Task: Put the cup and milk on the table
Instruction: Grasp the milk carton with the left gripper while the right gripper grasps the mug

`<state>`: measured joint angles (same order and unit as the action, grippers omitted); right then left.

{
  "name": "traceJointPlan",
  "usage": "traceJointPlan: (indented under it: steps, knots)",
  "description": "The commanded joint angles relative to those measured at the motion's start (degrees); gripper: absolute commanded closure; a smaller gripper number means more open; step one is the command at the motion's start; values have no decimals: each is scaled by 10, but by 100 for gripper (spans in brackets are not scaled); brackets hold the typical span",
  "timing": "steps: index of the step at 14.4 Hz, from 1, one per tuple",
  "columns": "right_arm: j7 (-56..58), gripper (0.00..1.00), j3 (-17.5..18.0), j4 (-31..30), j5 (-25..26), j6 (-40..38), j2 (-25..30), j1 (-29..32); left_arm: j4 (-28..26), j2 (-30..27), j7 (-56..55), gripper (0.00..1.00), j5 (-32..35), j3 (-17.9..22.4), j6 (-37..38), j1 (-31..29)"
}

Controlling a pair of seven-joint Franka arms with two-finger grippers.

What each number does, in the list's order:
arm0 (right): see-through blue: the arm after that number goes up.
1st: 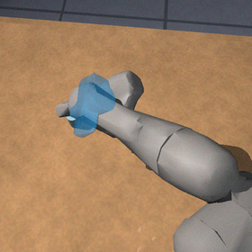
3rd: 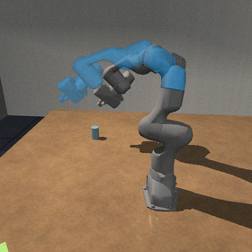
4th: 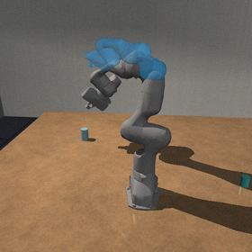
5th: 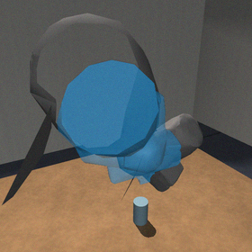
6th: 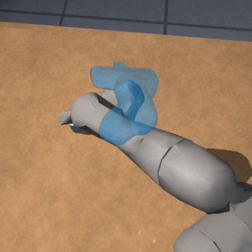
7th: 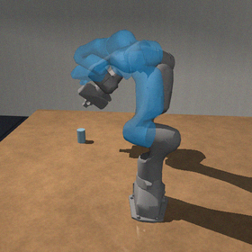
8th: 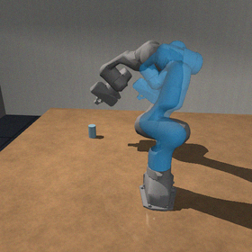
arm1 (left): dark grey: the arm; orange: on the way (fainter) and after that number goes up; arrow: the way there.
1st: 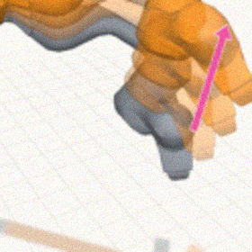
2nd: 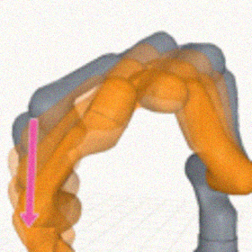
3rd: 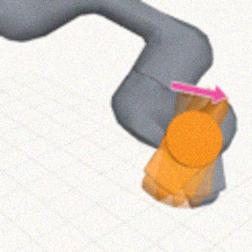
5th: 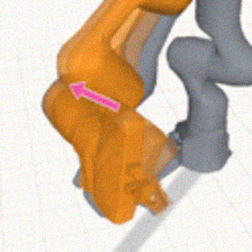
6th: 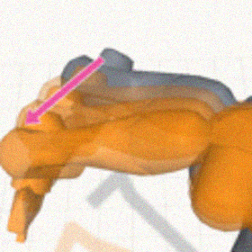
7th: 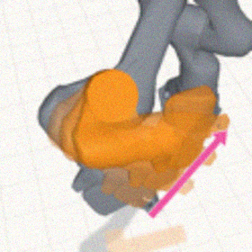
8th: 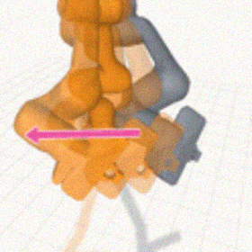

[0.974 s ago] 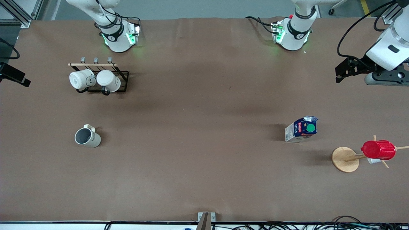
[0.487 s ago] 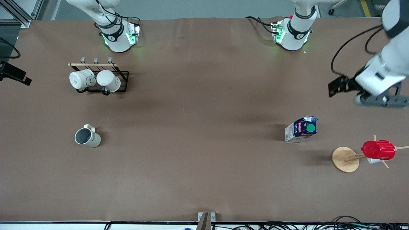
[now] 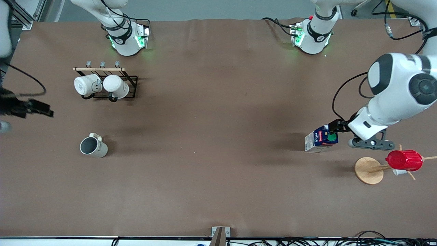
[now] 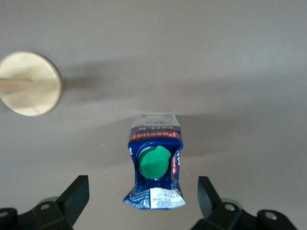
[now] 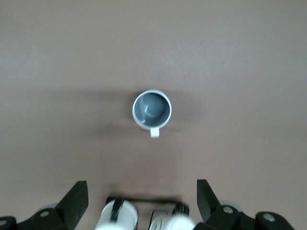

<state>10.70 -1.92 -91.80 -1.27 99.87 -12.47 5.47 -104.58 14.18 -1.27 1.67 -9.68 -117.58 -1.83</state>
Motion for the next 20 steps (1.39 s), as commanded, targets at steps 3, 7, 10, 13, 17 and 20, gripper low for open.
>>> traceJointPlan:
  steps: [3,7,10,13,17,20]
  knots:
    - [56,0,2,-88,2,158,-66,13,-17,26,-4,0,5,-1,-33,-1]
    - [129,0,-19,-101,2,233,-120,16,-16,46,-3,15,5,-1,-41,-1]
    - [129,0,-19,-159,2,324,-120,12,-17,46,-3,34,5,-1,-34,-1]
    - [129,1,-18,-169,1,343,-135,8,-16,43,-4,56,5,-2,-22,0]
    - [129,16,-18,-189,1,397,-150,0,4,28,-3,65,5,-3,26,0]
    - [125,61,-18,-196,1,412,-152,-1,38,27,-3,65,1,-4,58,4]
